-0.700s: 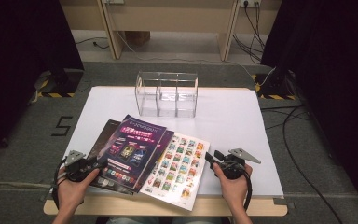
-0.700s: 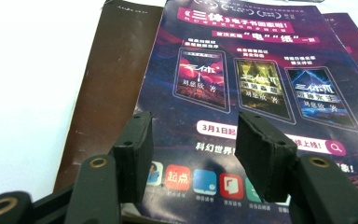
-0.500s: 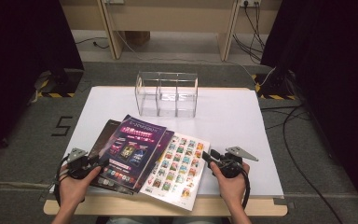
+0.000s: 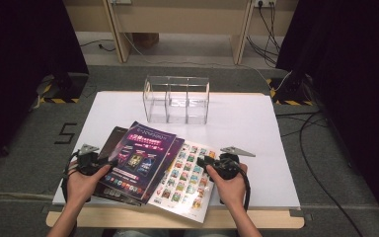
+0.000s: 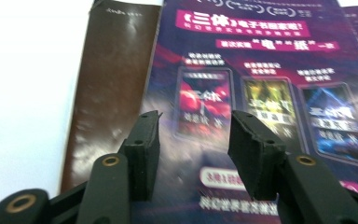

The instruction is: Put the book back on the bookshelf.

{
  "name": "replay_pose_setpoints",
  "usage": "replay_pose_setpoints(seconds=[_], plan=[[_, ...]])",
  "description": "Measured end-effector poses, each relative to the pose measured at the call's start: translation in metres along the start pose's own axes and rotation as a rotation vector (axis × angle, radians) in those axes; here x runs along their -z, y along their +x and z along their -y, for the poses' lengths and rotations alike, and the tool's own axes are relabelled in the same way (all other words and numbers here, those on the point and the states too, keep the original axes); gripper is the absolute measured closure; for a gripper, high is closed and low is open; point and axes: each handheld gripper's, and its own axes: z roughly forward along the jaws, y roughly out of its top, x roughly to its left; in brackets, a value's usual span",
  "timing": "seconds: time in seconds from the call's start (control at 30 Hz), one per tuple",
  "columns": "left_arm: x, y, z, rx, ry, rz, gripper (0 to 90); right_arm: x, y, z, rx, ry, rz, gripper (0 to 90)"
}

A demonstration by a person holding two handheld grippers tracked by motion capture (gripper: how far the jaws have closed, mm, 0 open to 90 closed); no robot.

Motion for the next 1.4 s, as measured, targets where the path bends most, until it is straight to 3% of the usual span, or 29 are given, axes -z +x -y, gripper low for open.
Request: replay_pose_setpoints(seconds=[0.33,0.53,0.77,1.1,1.4], plan=[[-0.019,0.016,-0.023,0.016,0.053,-0.022,60.8,-0.030,0.020,-0.017,0.019,0.105,-0.029,75.4],[-0.029,0.021,-0.028,0.050,0.061,0.002,55.4,-0.048,0.026,-0.027,-0.003,0.152,-0.025,76.5],[-0.043,0.022,-0.032,0.084,0.073,0.032,51.2,-0.073,0.036,-0.040,-0.006,0.211,-0.020,84.5],[-0.050,0.024,-0.034,0.099,0.098,0.059,53.0,-0.100,0.042,-0.043,-0.039,0.246,0.015,87.8],[-0.051,0.025,-0.037,0.096,0.128,0.095,59.4,-0.105,0.037,-0.043,-0.099,0.215,0.031,77.9]])
